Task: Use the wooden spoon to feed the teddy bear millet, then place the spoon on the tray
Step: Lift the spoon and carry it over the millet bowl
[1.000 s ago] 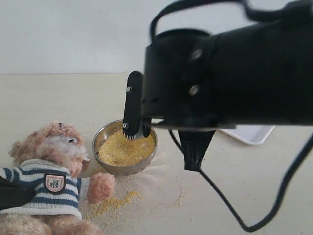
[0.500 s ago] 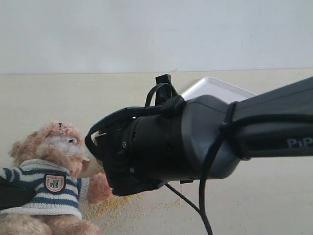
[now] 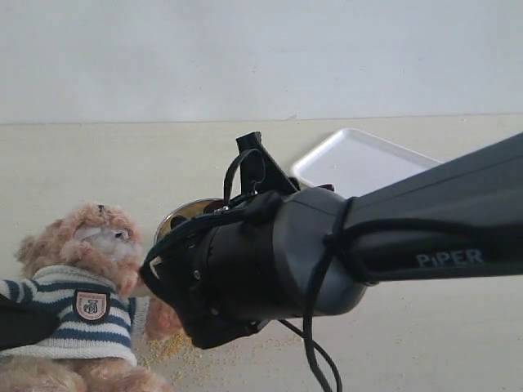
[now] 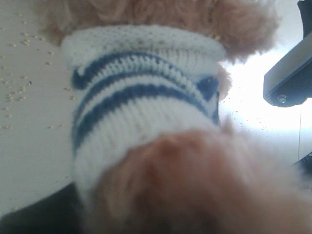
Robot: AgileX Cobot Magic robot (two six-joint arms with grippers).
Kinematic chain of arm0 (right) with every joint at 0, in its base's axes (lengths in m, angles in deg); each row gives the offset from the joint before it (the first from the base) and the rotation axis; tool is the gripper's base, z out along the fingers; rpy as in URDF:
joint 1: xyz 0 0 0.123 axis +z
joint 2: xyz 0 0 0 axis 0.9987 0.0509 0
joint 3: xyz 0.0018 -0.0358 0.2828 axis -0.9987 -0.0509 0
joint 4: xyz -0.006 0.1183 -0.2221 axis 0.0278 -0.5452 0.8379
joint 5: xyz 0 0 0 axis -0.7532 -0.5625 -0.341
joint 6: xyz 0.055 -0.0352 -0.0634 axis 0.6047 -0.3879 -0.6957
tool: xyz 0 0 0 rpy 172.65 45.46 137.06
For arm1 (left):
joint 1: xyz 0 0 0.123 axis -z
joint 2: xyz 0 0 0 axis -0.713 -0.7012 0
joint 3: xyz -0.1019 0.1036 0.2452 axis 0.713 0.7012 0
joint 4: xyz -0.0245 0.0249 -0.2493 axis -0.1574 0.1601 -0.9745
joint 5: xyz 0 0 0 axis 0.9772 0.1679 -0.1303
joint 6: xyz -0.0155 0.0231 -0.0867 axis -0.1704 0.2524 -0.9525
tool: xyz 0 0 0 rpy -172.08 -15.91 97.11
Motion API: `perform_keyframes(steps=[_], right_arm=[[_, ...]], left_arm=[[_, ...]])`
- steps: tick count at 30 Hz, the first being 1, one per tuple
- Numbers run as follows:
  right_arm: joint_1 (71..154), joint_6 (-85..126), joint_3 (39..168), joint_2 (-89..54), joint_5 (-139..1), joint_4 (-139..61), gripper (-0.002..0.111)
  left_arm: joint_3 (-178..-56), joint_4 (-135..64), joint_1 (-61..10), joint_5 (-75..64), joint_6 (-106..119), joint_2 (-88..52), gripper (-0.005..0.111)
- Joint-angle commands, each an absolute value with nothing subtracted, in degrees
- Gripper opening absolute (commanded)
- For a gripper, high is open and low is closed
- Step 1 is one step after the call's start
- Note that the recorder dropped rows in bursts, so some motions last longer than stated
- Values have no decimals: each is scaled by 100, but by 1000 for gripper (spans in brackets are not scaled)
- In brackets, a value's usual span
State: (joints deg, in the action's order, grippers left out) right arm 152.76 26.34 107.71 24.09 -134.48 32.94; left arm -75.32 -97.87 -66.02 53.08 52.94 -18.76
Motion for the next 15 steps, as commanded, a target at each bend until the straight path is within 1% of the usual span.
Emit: perform_keyframes(steps=[1,15], right_arm=[[15295,2685,10804,2498,-13379,3420,8],[15331,2664,11077,2791,-13576,3250,8]], left_arm=[[-7563,-9864,-6620,5387,5317,-1896,5],[-7563,-9864,-6620,5387,5317,-1896,5]])
